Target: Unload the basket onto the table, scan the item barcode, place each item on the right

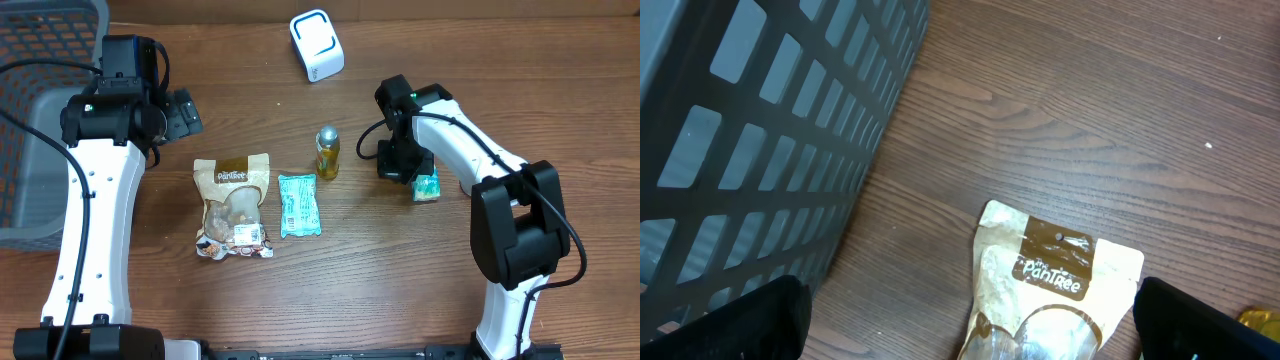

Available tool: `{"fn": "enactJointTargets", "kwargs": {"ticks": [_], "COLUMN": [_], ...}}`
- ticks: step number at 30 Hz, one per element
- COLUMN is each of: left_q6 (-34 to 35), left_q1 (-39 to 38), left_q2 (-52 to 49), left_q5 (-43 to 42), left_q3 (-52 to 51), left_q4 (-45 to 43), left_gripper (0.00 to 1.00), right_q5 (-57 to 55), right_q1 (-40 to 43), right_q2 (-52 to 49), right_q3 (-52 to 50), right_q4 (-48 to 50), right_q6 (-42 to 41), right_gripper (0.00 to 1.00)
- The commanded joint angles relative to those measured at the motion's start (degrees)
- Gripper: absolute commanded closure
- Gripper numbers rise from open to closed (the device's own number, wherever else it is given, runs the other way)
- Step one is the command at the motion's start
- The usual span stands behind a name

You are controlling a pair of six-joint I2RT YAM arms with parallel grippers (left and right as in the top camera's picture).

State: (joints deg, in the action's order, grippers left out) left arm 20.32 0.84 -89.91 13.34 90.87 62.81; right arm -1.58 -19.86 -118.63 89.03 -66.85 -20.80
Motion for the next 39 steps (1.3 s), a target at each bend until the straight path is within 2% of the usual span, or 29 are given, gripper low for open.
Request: {"fn": "enactJointTargets", "kwargs": {"ticks": [1,10,14,20,23,26,28,30,33,35,36,37,39], "left_q6": [-1.49,-1.51,-1.49,-1.51,-1.51,-1.49,-1.49,-1.51,-1.51,-1.51,-1.51,-1.51,-1.49], "left_q1": [-0.11,-0.11,-0.11,-0.11,-0.11,-0.11,-0.11,-0.11,-0.11,-0.11,-0.11,-0.11,-0.11], "left_q2": [0.20,0.20,0.20,0.20,0.20,0.20,0.20,0.20,0.20,0.20,0.20,0.20,0.20], "left_q5": [0.55,0.55,0.57,0.55,0.55,0.57,0.55,0.55,0.55,0.55,0.55,0.57,0.55], "left_q3": [0.26,0.26,0.26,0.24,0.26,0.24,0.26,0.26,0.26,0.26,0.26,0.26,0.26], "left_q4": [-0.02,-0.02,-0.02,-0.02,-0.02,-0.02,-0.02,-0.02,-0.02,-0.02,-0.02,-0.02,-0.02], "left_gripper": [0.01,0.01,0.00,0.00,0.00,0.00,0.00,0.01,0.00,0.00,0.01,0.01,0.00], "right_q5": [-5.66,-9.09,-13.03,-13.11,-12.81,-8.44,-5.27,-3.06,-2.73,-2.69,-2.54,-2.49,-2.49], "right_q1": [0.00,1.36,3.02,4.85,4.83,4.83,4.83,4.83,4.72,4.70,4.72,4.72,4.72], "right_q2": [-0.44,-0.44,-0.44,-0.44,-0.44,-0.33,-0.26,-0.24,-0.22,-0.22,-0.22,-0.22,-0.22], "right_q3": [-2.51,-3.26,-3.28,-3.26,-3.17,-1.03,1.81,5.44,9.55,10.99,11.34,11.32,11.32], "right_q4": [0.94,0.79,0.28,0.17,0.17,-0.85,-2.91,-5.66,-8.83,-9.40,-9.31,-9.11,-8.28], "right_q6": [-0.24,-0.68,-5.46,-6.51,-6.40,-5.73,-5.77,-5.77,-5.77,-5.79,-5.79,-5.79,-5.79], "right_gripper": [0.96,0.96,0.96,0.90,0.78,0.72,0.64,0.50,0.41,0.25,0.11,0.00,0.00]}}
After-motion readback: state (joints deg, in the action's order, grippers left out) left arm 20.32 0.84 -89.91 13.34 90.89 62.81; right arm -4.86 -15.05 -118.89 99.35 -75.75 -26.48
